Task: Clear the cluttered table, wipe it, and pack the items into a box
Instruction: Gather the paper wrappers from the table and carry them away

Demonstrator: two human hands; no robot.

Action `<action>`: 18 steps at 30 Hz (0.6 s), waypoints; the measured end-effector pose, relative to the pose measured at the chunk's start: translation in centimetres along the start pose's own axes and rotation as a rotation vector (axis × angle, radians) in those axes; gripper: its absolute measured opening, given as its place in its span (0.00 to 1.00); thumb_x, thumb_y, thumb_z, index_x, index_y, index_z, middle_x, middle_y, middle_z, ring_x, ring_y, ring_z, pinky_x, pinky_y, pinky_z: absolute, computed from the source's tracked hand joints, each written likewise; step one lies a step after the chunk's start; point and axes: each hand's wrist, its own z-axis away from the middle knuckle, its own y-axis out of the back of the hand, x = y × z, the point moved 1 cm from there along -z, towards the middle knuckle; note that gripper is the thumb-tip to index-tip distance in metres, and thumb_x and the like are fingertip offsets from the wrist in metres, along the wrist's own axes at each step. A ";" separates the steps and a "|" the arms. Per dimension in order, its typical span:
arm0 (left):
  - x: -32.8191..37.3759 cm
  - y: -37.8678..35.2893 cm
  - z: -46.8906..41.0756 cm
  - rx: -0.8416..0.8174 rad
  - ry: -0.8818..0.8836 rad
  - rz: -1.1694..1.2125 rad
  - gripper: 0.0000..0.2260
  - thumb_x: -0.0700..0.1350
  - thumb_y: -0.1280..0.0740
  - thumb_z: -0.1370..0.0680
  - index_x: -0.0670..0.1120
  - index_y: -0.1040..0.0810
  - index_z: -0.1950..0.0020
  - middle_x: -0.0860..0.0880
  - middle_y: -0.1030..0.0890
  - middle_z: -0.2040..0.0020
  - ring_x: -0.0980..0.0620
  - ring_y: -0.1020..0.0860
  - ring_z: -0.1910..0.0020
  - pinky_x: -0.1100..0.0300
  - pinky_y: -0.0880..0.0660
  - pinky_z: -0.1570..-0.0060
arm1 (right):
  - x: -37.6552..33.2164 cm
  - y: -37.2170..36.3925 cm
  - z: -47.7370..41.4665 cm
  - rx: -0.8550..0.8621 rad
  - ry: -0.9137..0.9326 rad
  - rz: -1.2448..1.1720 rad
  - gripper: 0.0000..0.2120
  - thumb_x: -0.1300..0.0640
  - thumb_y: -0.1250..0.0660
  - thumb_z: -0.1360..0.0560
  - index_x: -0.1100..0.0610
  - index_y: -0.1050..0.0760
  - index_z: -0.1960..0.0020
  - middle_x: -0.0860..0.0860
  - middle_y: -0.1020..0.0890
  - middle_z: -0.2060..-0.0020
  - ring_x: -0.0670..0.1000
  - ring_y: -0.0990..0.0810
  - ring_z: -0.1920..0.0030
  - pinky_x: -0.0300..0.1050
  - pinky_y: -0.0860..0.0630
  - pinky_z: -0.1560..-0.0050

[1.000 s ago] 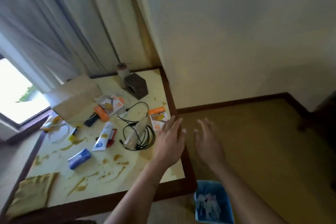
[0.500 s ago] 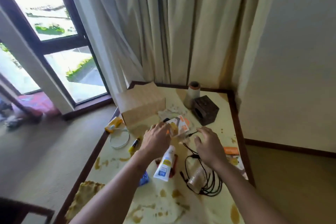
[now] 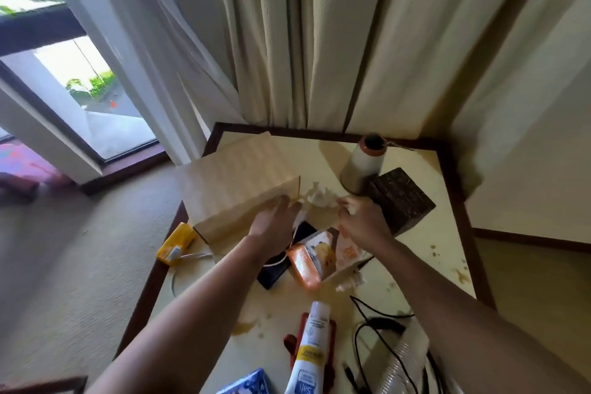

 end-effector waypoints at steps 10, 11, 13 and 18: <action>-0.5 -2.9 -4.2 -0.005 -0.101 -0.225 0.18 0.46 0.45 0.15 0.49 0.31 0.24 0.42 0.26 0.32 0.40 0.24 0.35 0.48 0.27 0.38 | 0.4 -5.8 -10.2 -0.183 0.085 0.483 0.17 0.46 0.41 0.17 0.49 0.23 0.33 0.51 0.22 0.33 0.56 0.25 0.34 0.53 0.24 0.40; -0.5 -2.9 -4.4 -0.011 -0.116 -0.256 0.17 0.47 0.45 0.14 0.49 0.29 0.26 0.42 0.26 0.33 0.40 0.23 0.36 0.49 0.27 0.39 | 0.7 -6.2 -10.7 -0.194 0.075 0.489 0.16 0.47 0.39 0.18 0.49 0.22 0.34 0.52 0.22 0.33 0.57 0.26 0.32 0.55 0.23 0.39; -0.7 -3.1 -5.0 -0.011 -0.128 -0.260 0.14 0.48 0.44 0.15 0.49 0.25 0.32 0.42 0.27 0.37 0.39 0.23 0.39 0.49 0.26 0.43 | 1.3 -6.6 -11.6 -0.136 0.054 0.429 0.12 0.48 0.34 0.21 0.49 0.19 0.40 0.53 0.20 0.36 0.56 0.22 0.39 0.52 0.20 0.44; -0.9 -3.8 -5.5 0.003 -0.069 -0.196 0.13 0.45 0.41 0.15 0.44 0.25 0.32 0.41 0.24 0.38 0.40 0.22 0.42 0.49 0.26 0.45 | 1.5 -5.9 -11.8 -0.071 0.017 0.246 0.02 0.59 0.30 0.22 0.55 0.18 0.50 0.55 0.16 0.49 0.55 0.18 0.49 0.48 0.19 0.50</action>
